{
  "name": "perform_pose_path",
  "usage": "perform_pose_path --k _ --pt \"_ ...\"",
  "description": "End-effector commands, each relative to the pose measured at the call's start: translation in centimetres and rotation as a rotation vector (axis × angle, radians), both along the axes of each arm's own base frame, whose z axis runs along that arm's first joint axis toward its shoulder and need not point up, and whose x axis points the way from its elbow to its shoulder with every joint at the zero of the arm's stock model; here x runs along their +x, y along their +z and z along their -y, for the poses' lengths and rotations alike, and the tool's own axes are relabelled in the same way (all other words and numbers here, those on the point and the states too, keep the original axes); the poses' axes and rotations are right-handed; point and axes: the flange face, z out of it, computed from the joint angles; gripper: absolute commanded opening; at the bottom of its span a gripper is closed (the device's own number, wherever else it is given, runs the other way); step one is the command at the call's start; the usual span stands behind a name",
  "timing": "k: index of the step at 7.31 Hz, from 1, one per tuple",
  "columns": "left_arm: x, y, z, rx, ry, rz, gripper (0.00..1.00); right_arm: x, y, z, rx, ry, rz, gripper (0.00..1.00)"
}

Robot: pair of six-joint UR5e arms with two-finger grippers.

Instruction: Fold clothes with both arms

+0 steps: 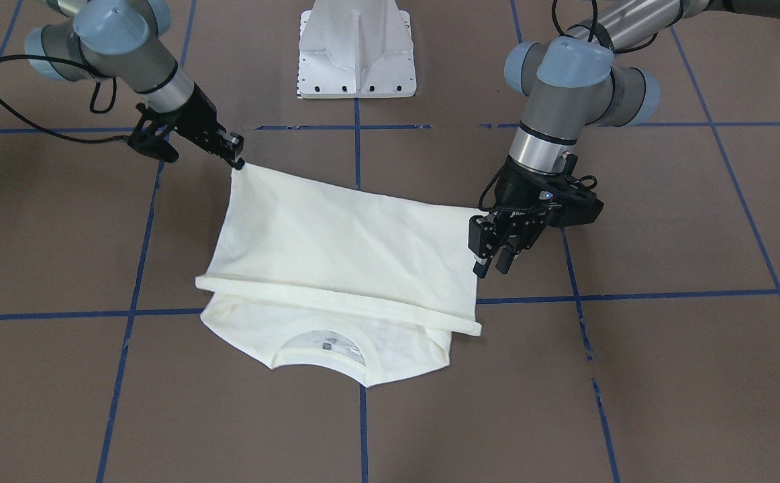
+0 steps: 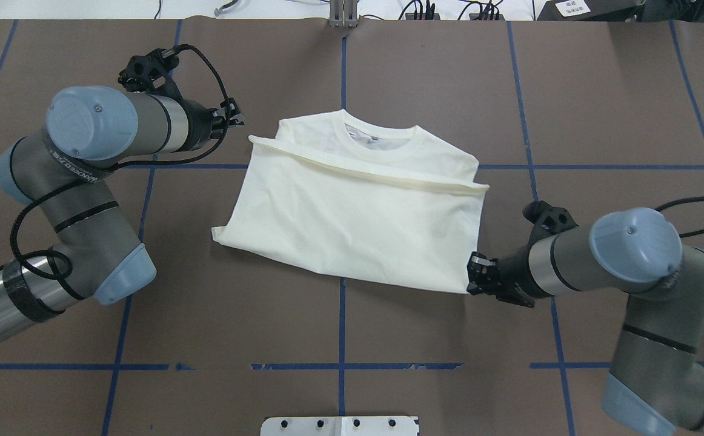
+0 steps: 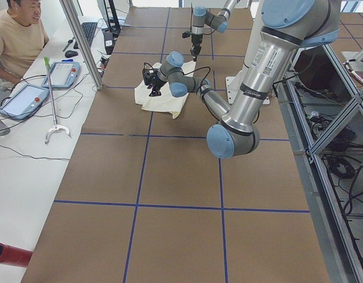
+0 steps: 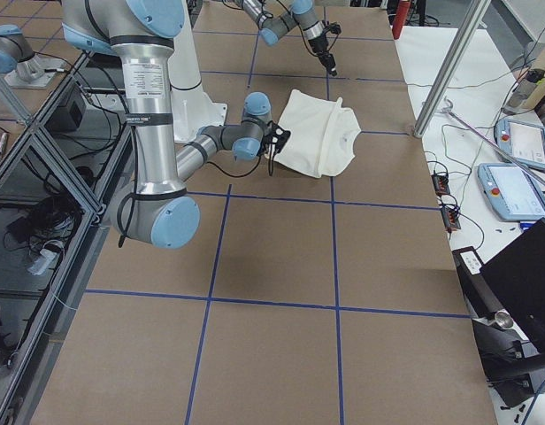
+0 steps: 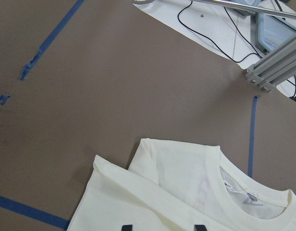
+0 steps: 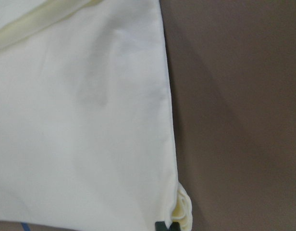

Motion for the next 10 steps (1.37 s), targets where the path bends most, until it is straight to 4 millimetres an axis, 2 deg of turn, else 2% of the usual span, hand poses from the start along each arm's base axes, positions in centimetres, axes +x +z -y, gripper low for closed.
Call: perform_pose_path --k 1,2,3,4,5,6,7,8,9,10 --pt "-0.4 -1.8 -2.1 -0.017 0.118 -0.062 0.53 2.9 -1.4 -11.9 -0.031 -0.288 0.028 0.0" --pt "-0.8 -2.7 -2.8 -0.018 0.148 -0.084 0.53 2.3 -1.3 -16.3 -0.066 -0.444 0.027 0.0" --pt "-0.7 -2.3 -2.7 -0.025 0.148 -0.082 0.54 1.5 -1.3 -18.6 -0.066 -0.505 0.026 0.25" --pt "-0.8 -2.4 -2.8 -0.027 0.144 -0.084 0.61 1.1 -1.5 -18.6 -0.07 -0.497 0.029 0.99" --pt "-0.8 -2.6 -3.3 -0.07 0.138 -0.117 0.64 1.7 -2.5 -15.5 -0.06 -0.418 0.055 1.0" --pt "-0.1 -2.2 -6.0 -0.177 0.175 -0.182 0.64 3.2 -4.3 -10.9 -0.041 -0.304 0.1 1.0" --pt "1.2 -0.9 -9.3 -0.257 0.21 -0.198 0.64 4.5 -5.4 -7.0 -0.023 -0.205 0.129 1.0" --pt "3.1 -0.1 -11.8 -0.365 0.215 -0.224 0.64 7.0 -5.1 -2.0 -0.005 -0.07 0.123 1.0" --pt "6.5 0.3 -15.3 -0.451 0.248 -0.235 0.64 8.5 -5.5 1.8 0.036 0.012 0.132 1.0" --pt "9.6 0.5 -19.0 -0.484 0.305 -0.217 0.64 8.7 -6.2 5.6 0.06 0.081 0.141 1.0"
